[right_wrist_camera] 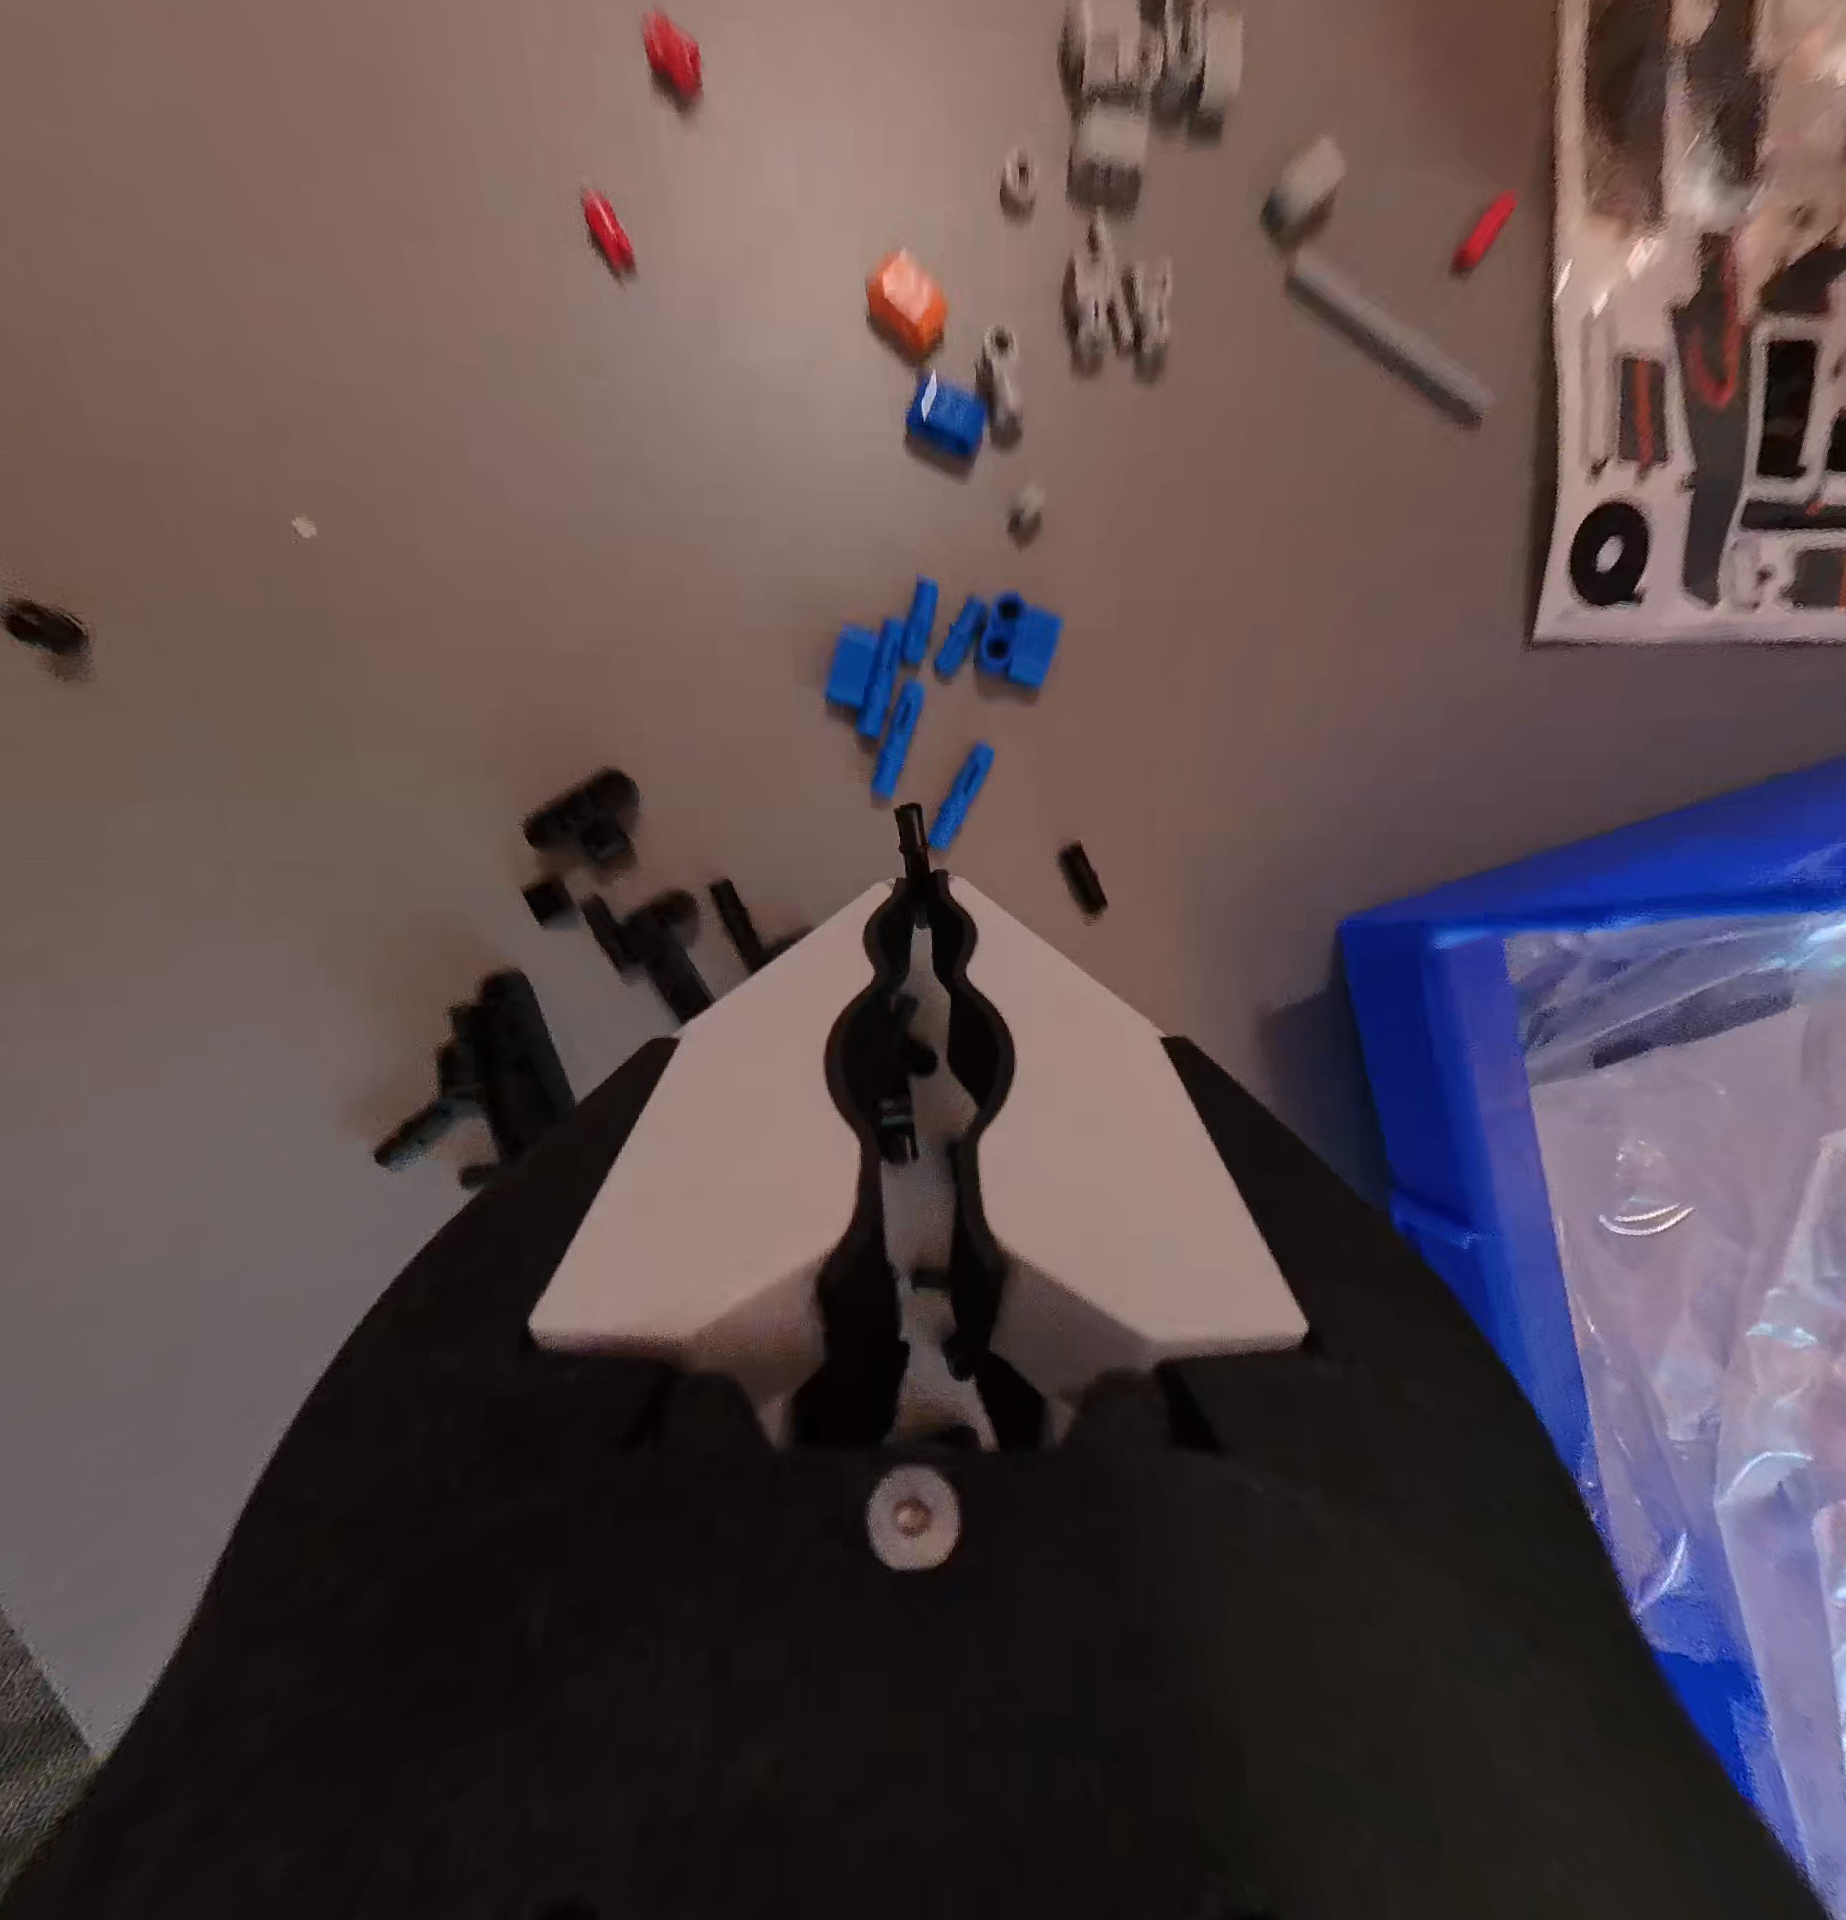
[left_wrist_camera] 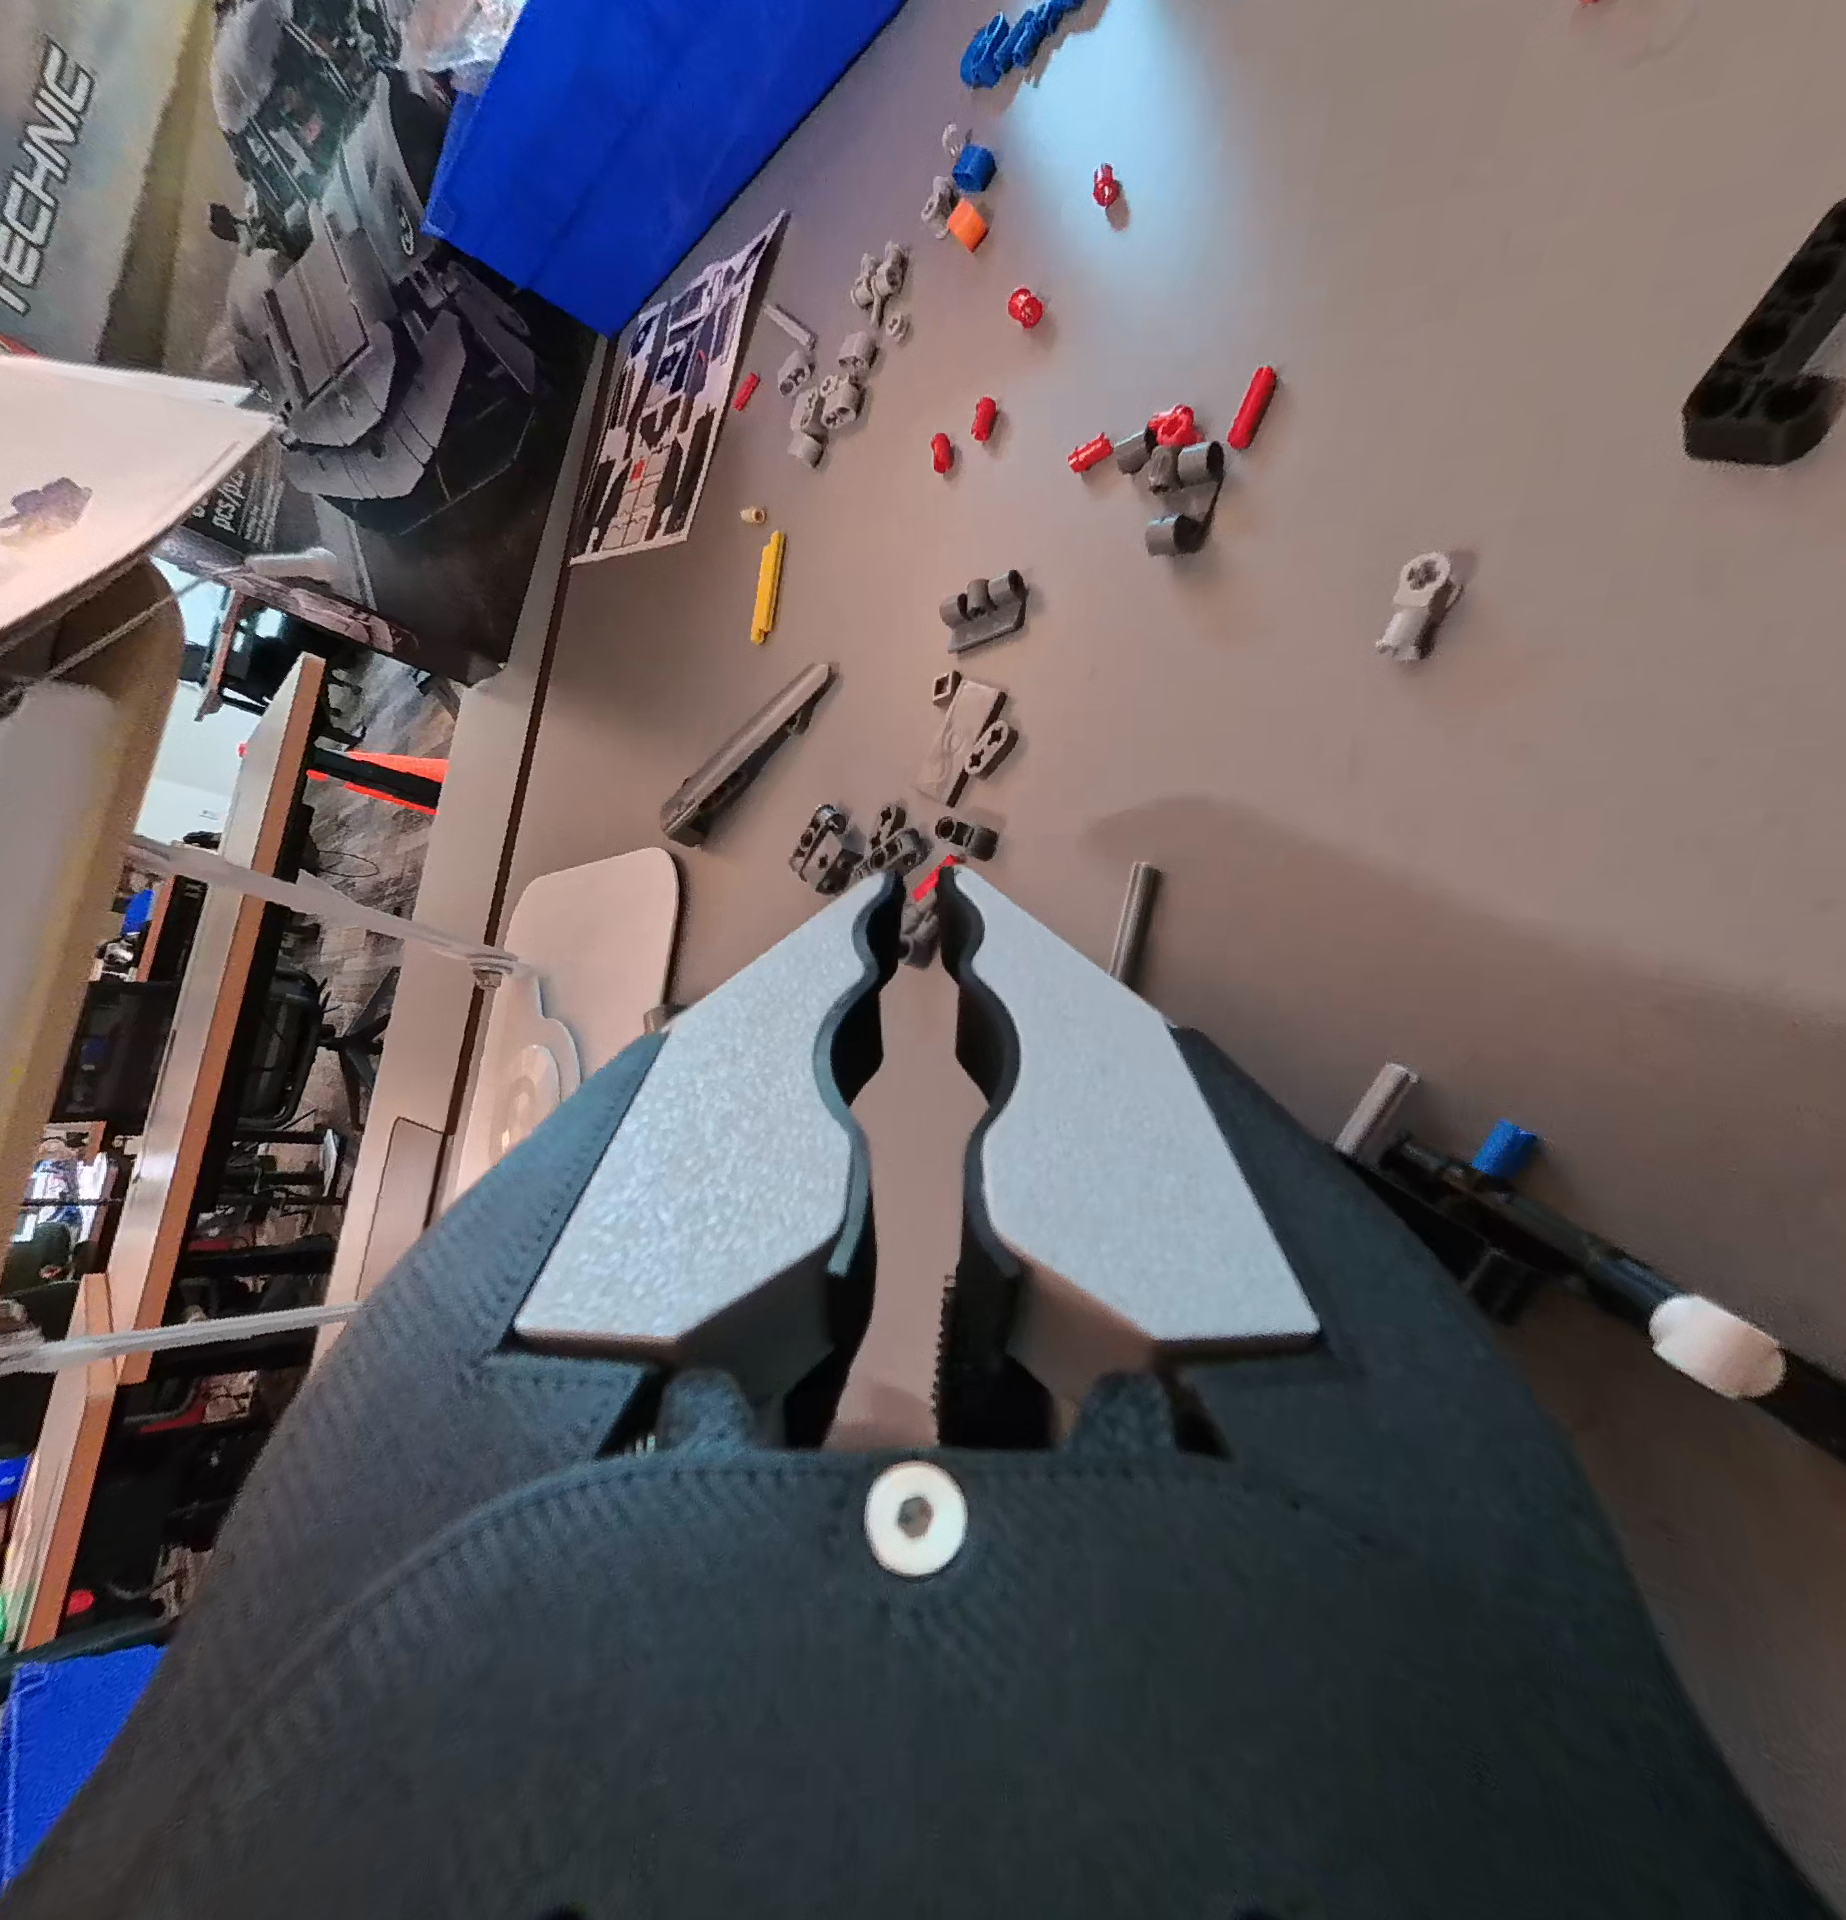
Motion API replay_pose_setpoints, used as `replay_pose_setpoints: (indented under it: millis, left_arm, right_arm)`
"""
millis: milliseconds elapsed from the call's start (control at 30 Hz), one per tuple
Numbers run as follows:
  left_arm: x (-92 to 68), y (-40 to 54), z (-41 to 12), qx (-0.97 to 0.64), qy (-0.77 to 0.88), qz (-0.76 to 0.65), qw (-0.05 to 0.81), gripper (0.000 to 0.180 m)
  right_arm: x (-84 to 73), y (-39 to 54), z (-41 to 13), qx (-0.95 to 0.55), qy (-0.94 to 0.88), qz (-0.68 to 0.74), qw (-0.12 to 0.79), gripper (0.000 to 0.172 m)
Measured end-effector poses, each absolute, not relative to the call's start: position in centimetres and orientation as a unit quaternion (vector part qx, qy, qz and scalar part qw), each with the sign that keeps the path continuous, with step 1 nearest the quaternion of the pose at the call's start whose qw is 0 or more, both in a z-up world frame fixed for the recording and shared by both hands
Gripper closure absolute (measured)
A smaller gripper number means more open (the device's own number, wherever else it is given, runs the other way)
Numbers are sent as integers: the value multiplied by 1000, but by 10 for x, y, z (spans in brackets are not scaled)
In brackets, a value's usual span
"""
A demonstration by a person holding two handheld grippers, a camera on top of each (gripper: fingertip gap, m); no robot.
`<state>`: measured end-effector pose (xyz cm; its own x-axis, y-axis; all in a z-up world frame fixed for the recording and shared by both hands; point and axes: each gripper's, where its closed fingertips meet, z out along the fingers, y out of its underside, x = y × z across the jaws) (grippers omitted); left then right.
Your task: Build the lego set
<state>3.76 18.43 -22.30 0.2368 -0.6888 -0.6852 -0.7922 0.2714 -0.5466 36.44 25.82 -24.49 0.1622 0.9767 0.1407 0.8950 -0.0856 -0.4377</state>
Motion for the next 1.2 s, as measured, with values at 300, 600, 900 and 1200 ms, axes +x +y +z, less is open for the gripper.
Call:
replay_pose_setpoints:
  millis: [300,600,900,1200]
  left_arm:
    - [37,184,-204,-635,567,-9,524,174]
    - [53,164,-187,-635,542,-97,542,173]
    - [56,151,-168,-634,510,-163,558,171]
    - [56,145,-152,-636,469,-235,566,167]
  right_arm:
    - [284,216,-183,-674,-636,176,332,172]
    - [180,156,-146,-601,-641,216,427,172]
    - [117,134,-133,-575,-616,187,505,172]
    - [84,139,-131,-557,-600,52,571,172]
